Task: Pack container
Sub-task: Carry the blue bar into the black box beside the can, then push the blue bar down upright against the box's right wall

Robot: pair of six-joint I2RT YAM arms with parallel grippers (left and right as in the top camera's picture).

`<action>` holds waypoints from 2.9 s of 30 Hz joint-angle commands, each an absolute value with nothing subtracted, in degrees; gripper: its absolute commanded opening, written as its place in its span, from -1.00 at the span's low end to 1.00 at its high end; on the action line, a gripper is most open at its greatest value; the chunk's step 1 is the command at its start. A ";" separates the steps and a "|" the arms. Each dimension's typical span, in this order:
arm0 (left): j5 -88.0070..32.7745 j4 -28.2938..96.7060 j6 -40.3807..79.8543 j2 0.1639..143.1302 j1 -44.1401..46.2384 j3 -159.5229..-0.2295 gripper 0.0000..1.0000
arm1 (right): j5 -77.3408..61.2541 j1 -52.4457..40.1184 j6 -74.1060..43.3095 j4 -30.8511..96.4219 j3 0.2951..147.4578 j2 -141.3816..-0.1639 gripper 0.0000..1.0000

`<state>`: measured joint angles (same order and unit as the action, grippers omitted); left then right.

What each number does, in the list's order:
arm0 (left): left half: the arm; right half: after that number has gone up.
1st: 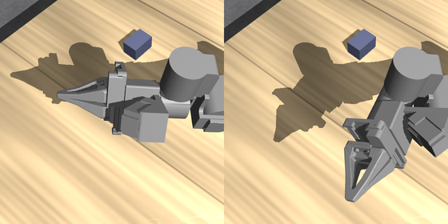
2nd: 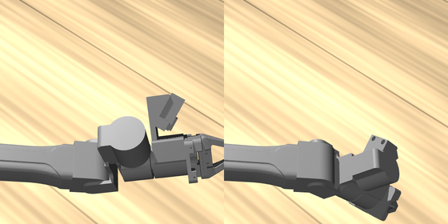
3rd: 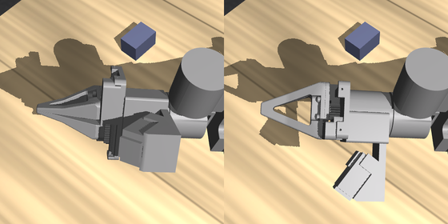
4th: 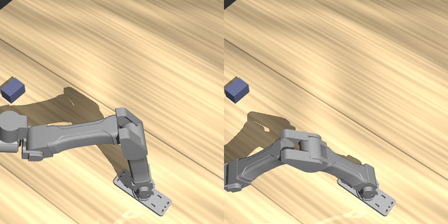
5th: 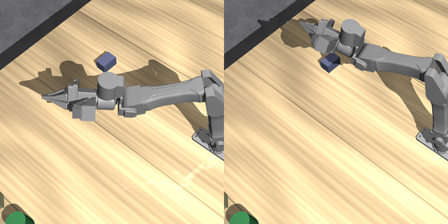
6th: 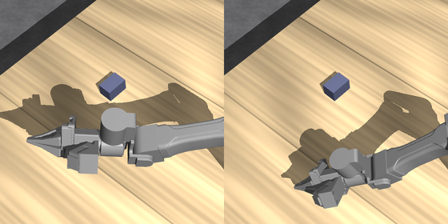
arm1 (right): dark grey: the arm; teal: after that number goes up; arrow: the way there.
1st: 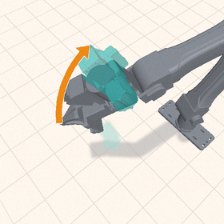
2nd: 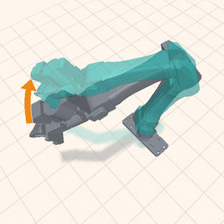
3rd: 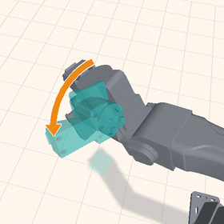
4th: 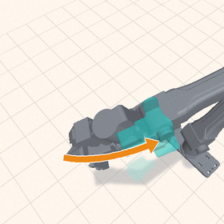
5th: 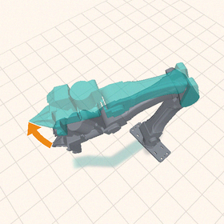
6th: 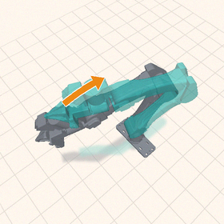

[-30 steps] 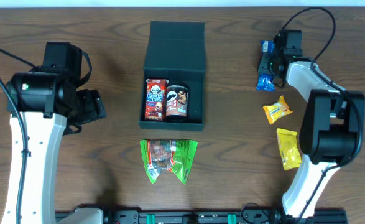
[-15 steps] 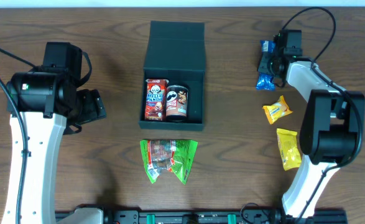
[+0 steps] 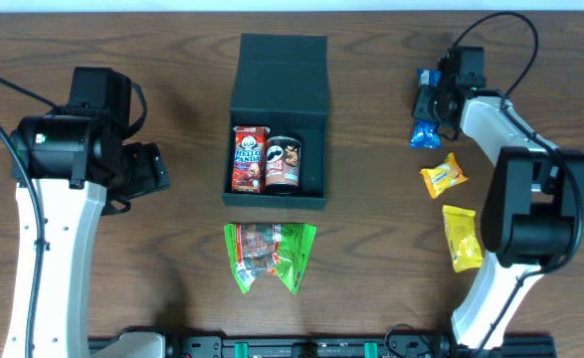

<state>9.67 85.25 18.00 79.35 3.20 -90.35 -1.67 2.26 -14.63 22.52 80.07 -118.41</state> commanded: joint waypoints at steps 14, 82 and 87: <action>10.66 85.45 18.20 79.40 2.92 -90.13 0.91 | -1.98 -9.23 -18.37 38.11 80.31 -92.88 -0.74; 10.68 85.45 18.20 79.40 2.92 -90.13 0.91 | 21.02 -39.35 -48.64 46.72 80.23 -107.02 -0.21; 10.68 85.45 18.20 79.40 2.92 -90.13 0.91 | 20.25 -39.44 -43.22 42.87 80.25 -100.95 -0.59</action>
